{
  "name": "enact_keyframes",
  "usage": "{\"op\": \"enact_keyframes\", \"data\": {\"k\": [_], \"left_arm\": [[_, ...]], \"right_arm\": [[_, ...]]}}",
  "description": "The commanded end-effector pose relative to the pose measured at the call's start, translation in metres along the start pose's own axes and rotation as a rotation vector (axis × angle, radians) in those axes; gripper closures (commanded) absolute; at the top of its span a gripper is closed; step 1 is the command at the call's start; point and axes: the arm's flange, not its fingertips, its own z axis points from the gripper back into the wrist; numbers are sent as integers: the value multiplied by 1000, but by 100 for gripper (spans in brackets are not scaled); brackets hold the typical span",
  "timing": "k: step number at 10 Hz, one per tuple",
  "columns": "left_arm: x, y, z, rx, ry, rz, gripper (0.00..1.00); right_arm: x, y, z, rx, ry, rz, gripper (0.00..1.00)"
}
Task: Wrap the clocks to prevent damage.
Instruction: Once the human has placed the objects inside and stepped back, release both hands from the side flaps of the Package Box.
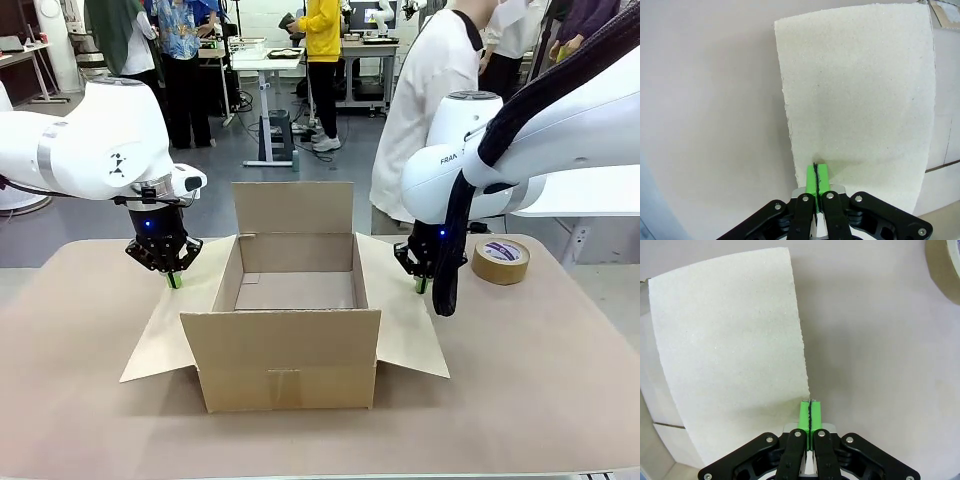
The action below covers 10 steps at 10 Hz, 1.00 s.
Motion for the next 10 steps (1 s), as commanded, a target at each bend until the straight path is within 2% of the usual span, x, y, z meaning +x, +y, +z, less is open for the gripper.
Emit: {"op": "enact_keyframes", "data": {"k": [1,10], "left_arm": [[-1,-1,1,5,1,10,100],[-1,-1,1,5,1,10,100]], "right_arm": [[-2,0,0,-2,0,0,99],[-2,0,0,-2,0,0,99]]}}
